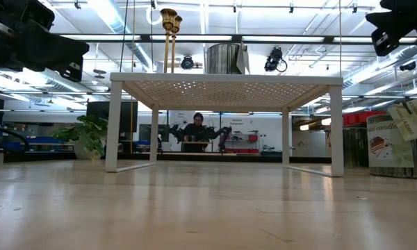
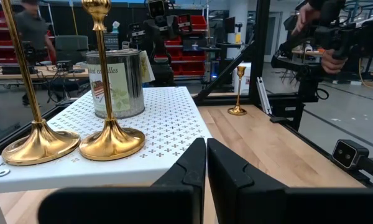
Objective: Pick & Place candle stick holders
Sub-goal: Put the golden candle holder on the shelf
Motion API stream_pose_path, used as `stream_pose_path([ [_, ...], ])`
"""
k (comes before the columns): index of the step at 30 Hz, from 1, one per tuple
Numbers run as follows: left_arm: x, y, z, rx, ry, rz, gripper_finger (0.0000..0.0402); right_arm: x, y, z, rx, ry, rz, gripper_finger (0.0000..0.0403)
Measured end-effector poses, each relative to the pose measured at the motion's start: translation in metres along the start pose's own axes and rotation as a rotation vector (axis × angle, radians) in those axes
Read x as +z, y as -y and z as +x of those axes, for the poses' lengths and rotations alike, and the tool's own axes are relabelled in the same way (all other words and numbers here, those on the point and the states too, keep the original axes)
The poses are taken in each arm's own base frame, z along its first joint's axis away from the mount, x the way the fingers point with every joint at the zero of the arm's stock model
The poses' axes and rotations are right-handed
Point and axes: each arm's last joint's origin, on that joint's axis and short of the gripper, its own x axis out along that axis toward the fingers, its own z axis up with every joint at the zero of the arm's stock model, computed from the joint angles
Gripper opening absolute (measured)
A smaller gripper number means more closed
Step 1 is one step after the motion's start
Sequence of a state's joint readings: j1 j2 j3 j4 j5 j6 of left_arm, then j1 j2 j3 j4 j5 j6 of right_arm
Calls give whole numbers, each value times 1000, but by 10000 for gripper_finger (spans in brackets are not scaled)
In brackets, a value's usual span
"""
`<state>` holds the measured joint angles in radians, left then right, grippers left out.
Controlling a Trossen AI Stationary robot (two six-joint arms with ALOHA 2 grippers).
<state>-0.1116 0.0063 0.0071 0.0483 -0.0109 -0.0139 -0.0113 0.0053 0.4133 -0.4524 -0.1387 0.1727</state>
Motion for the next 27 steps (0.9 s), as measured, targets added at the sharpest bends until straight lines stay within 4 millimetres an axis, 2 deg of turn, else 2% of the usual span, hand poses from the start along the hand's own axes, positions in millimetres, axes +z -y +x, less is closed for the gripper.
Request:
stream_pose_path([
  [13, 0, 0, 0, 0, 0, 0, 19, 1, 2, 4, -69, -16, 5, 133],
  [20, 0, 0, 0, 0, 0, 0, 18, 17, 0, 6, -92, -39, -46, 133],
  [27, 0, 0, 0, 0, 0, 0, 19, 29, -5, 12, -111, -132, -72, 136],
])
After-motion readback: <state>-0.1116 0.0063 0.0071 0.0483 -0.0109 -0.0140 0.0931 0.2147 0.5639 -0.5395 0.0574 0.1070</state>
